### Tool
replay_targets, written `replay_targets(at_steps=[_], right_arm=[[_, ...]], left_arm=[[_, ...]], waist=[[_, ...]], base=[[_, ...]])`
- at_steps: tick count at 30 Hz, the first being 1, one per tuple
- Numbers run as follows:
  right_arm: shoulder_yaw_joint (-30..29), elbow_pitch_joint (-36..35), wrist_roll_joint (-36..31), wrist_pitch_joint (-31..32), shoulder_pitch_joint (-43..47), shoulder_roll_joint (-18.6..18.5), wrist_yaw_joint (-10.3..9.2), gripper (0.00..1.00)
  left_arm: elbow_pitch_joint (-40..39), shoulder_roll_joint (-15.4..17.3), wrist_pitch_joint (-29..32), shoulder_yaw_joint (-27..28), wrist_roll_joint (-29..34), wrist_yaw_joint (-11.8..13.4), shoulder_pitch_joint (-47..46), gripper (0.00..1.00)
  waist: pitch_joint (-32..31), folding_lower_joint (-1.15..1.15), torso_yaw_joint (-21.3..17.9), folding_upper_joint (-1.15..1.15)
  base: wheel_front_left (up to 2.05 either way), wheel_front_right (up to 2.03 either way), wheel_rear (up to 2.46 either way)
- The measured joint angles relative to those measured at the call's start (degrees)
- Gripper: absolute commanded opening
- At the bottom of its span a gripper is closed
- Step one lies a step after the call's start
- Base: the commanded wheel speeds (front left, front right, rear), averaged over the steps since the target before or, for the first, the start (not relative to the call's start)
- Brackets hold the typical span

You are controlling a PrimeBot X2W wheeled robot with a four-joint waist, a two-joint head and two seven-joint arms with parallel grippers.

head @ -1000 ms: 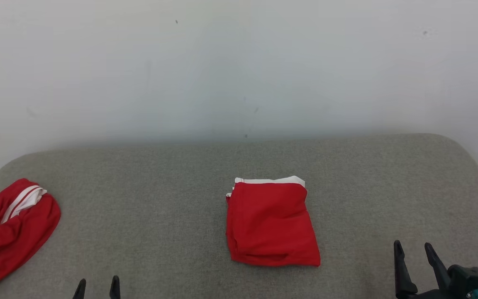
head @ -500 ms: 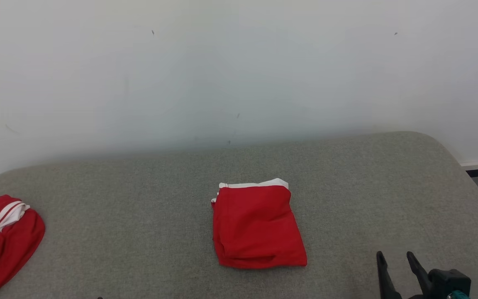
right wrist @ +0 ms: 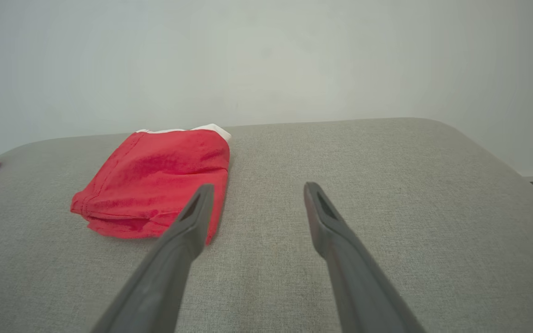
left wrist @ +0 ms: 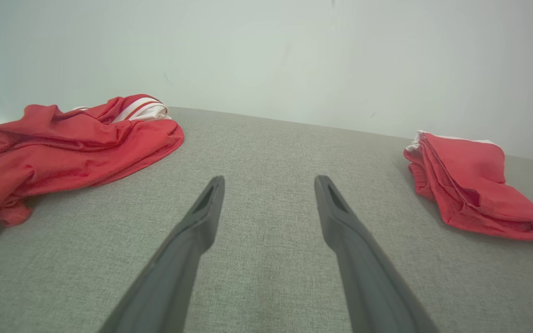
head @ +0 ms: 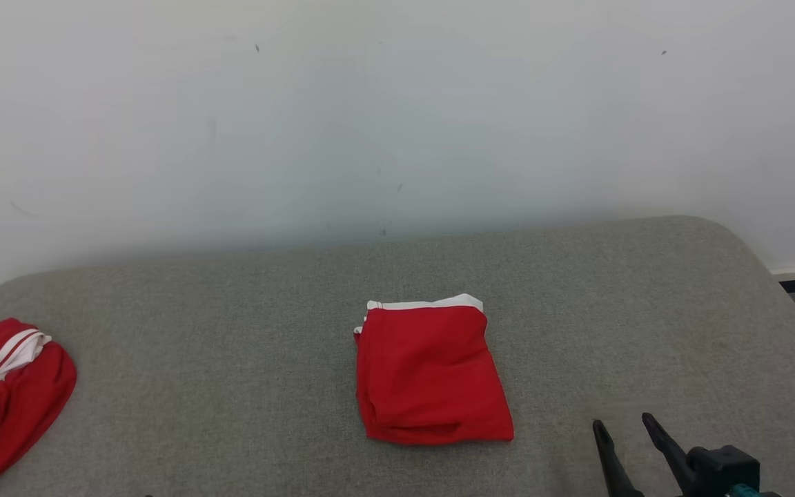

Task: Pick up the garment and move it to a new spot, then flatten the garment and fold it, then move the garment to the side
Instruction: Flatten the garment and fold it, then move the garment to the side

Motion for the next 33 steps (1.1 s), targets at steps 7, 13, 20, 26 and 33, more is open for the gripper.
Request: replay_targets(at_steps=[7, 13, 20, 26, 33], right_arm=[[-0.5, -0.9, 1.0, 0.0, 0.7, -1.6, 0.0, 1.0], [-0.8, -0.9, 1.2, 0.3, 1.0, -1.0, 0.0, 1.0], [-1.0, -0.4, 1.7, 4.6, 0.7, -0.4, 0.0, 1.0], [-1.0, 0.8, 1.5, 21.8, -3.5, -2.5, 0.0, 1.0], [-8.1, 6.1, 0.3, 41.0, -16.9, -0.1, -0.01, 1.0]], left_arm=[[-0.8, -0.4, 0.0, 0.5, 0.4, 0.0, 0.6, 1.0], [-0.9, -0.6, 0.0, 0.2, 0.7, 0.0, 0.9, 1.0], [-1.2, -0.5, 0.0, -0.3, 0.8, 0.2, 0.9, 1.0], [-2.6, -0.2, 0.6, -1.1, 0.9, 0.4, 1.1, 1.0], [-5.6, 0.2, 2.6, -2.9, 1.0, 0.5, 0.7, 1.0]], waist=[[0.2, 0.0, 0.5, 0.0], [0.4, 0.0, 1.2, 0.0], [0.5, 0.0, 2.8, 0.0], [0.8, 0.0, 5.6, 0.0], [2.1, 0.0, 11.2, 0.0]], base=[[0.0, 0.0, 0.0], [0.0, 0.0, 0.0], [0.0, 0.0, 0.0], [0.0, 0.0, 0.0], [0.0, 0.0, 0.0]])
